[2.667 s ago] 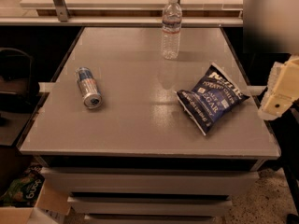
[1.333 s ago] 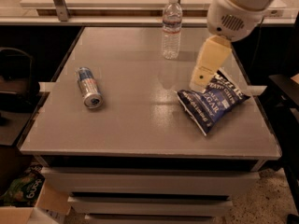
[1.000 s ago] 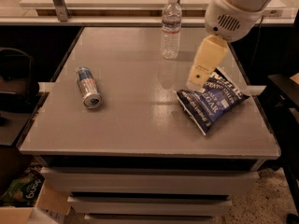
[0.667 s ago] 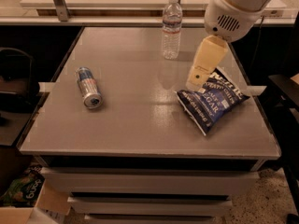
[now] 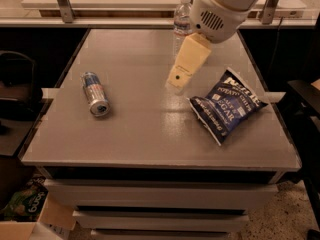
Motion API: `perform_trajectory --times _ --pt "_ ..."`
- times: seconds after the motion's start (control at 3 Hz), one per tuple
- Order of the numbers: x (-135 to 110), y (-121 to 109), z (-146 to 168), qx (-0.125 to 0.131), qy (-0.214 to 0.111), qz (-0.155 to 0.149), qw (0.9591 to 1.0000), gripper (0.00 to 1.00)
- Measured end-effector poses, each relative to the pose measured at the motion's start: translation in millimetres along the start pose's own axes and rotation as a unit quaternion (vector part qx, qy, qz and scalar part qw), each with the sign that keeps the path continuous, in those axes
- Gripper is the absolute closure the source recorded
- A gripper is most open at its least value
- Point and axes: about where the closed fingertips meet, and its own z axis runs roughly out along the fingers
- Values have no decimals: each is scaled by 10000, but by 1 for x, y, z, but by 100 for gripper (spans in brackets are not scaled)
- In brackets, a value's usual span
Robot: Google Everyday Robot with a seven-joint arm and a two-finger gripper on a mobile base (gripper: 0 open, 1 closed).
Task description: Pick redbull can
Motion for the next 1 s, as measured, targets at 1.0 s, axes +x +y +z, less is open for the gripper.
perform_trajectory --times 1.0 --pt "-145 69 63 -667 21 137 9977 0"
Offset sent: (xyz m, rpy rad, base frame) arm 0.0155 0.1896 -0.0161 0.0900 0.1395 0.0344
